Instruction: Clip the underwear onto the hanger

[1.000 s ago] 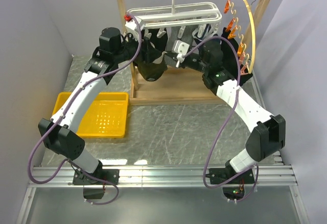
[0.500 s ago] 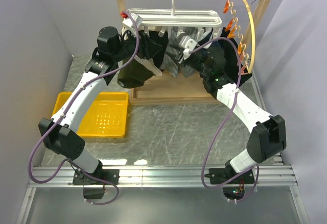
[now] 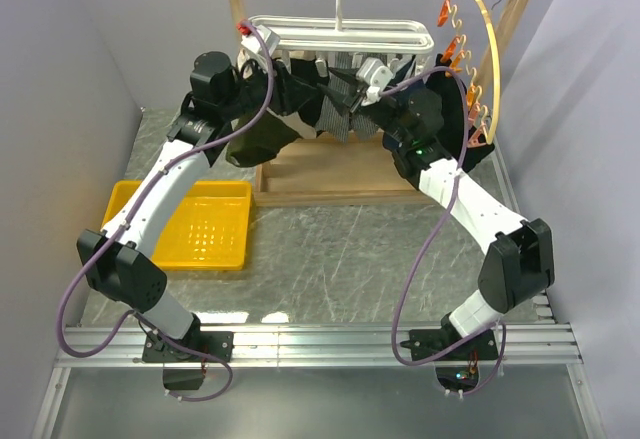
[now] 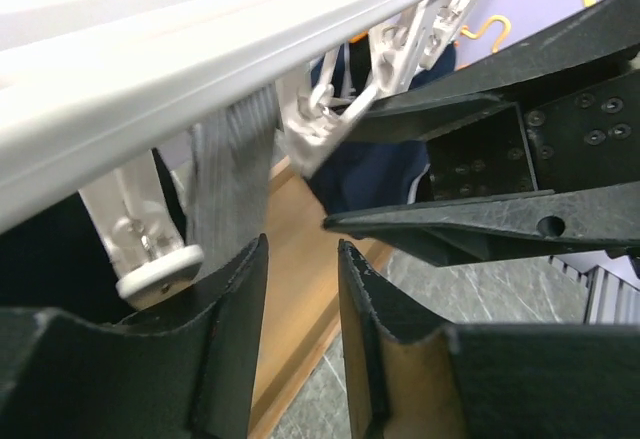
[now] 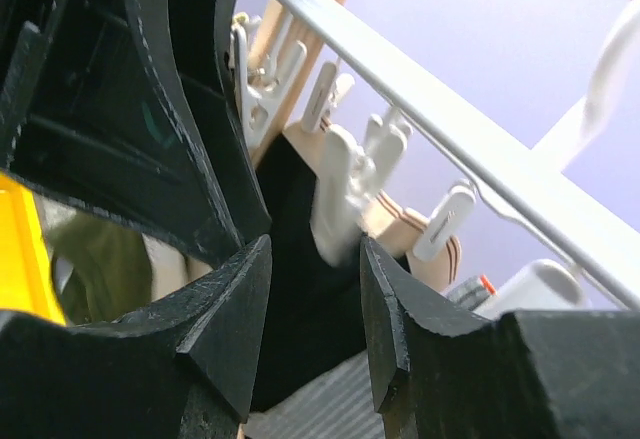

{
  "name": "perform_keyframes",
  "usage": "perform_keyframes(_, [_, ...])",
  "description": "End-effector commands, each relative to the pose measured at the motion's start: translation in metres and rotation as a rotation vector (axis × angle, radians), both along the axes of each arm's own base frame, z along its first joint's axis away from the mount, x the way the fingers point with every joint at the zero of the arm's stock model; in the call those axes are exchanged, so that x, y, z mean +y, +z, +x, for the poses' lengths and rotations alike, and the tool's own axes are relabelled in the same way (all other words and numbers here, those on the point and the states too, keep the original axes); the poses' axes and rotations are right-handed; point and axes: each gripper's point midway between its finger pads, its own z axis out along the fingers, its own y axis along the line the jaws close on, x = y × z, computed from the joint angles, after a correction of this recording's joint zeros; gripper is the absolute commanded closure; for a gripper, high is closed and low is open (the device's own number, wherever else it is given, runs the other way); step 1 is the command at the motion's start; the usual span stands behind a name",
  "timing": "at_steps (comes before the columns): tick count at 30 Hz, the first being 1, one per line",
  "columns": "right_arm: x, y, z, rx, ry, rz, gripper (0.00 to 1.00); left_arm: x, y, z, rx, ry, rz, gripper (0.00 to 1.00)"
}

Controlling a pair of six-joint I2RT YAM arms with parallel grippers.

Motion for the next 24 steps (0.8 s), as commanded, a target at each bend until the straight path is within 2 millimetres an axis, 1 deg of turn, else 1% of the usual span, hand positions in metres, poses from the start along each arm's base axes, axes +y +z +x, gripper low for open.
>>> perform_keyframes(1, [0.007,0.037,-0.006,-0.094,0.003,0.054,0.52,-0.002,0.046,-0.009,-0.156,-0.045,-0.039,0.62])
perform_keyframes(5, [0.012,0.042,-0.004,-0.103,0.0,0.067,0.52,-0.004,0.047,-0.012,-0.156,-0.074,-0.037,0.64])
perform_keyframes(9, [0.013,0.047,0.006,-0.093,-0.029,0.095,0.51,-0.005,0.05,-0.017,-0.166,-0.09,-0.045,0.64])
perform_keyframes(11, [0.015,0.048,0.008,-0.075,-0.021,0.108,0.52,-0.005,0.051,-0.018,-0.165,-0.091,-0.047,0.64])
perform_keyframes(12, [0.016,0.049,0.009,-0.074,-0.018,0.114,0.54,-0.004,0.054,-0.019,-0.172,-0.087,-0.051,0.64])
perform_keyframes(15, [0.019,0.048,0.013,-0.062,-0.015,0.116,0.58,-0.002,0.059,-0.019,-0.176,-0.073,-0.066,0.64])
perform_keyframes(19, [0.02,0.043,0.019,-0.049,-0.033,0.108,0.52,-0.001,0.063,-0.019,-0.175,-0.065,-0.077,0.63])
perform_keyframes(24, [0.02,0.039,0.024,-0.039,-0.047,0.108,0.53,0.0,0.066,-0.018,-0.178,-0.055,-0.089,0.62])
